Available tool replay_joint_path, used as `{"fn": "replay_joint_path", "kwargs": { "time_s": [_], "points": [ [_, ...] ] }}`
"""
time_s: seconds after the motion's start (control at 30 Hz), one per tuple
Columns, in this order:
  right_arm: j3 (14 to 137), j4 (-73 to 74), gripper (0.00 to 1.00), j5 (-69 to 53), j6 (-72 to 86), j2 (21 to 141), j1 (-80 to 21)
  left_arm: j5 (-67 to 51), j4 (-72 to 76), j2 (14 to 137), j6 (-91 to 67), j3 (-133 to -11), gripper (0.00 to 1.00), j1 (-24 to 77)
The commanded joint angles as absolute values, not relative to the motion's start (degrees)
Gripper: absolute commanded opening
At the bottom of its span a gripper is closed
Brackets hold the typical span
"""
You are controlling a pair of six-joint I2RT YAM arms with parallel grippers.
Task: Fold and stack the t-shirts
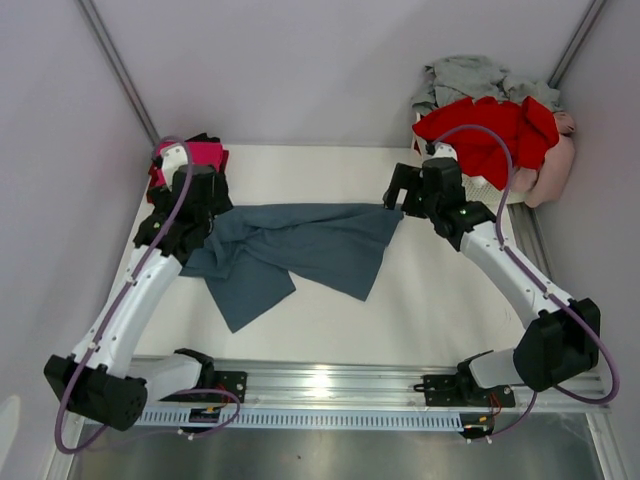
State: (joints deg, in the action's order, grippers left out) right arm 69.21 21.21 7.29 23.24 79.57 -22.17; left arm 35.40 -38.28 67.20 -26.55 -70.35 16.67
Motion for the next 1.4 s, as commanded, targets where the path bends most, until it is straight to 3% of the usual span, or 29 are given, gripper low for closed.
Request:
{"fn": "replay_joint_path", "kwargs": {
  "time_s": [0.0, 0.23, 0.4, 0.87, 1.17, 1.37],
  "points": [
    [69.00, 23.98, 0.95, 3.96, 24.77, 78.57, -23.20, 36.12, -39.54, 62.58, -28.91, -68.03, 0.94, 16.17],
    [62.32, 23.47, 0.91, 0.62, 26.98, 81.55, -27.86, 35.52, -46.49, 62.48, -34.53, -61.79, 0.92, 13.82],
    [64.68, 23.56, 0.88, -5.34, 26.63, 89.54, -27.95, 25.94, -46.85, 68.72, -38.84, -60.65, 0.89, 7.57],
    [66.80, 27.07, 0.82, -10.81, 25.93, 100.37, -30.67, 21.27, -46.50, 79.10, -41.31, -59.41, 0.87, 4.57],
    [66.36, 25.58, 0.66, -10.99, 26.45, 105.81, -32.25, 19.78, -45.97, 79.72, -40.69, -59.77, 0.86, 4.57],
    [66.36, 25.75, 0.33, -7.83, 27.42, 107.58, -32.26, 18.99, -45.26, 79.01, -40.17, -59.41, 0.86, 4.57]
  ]
}}
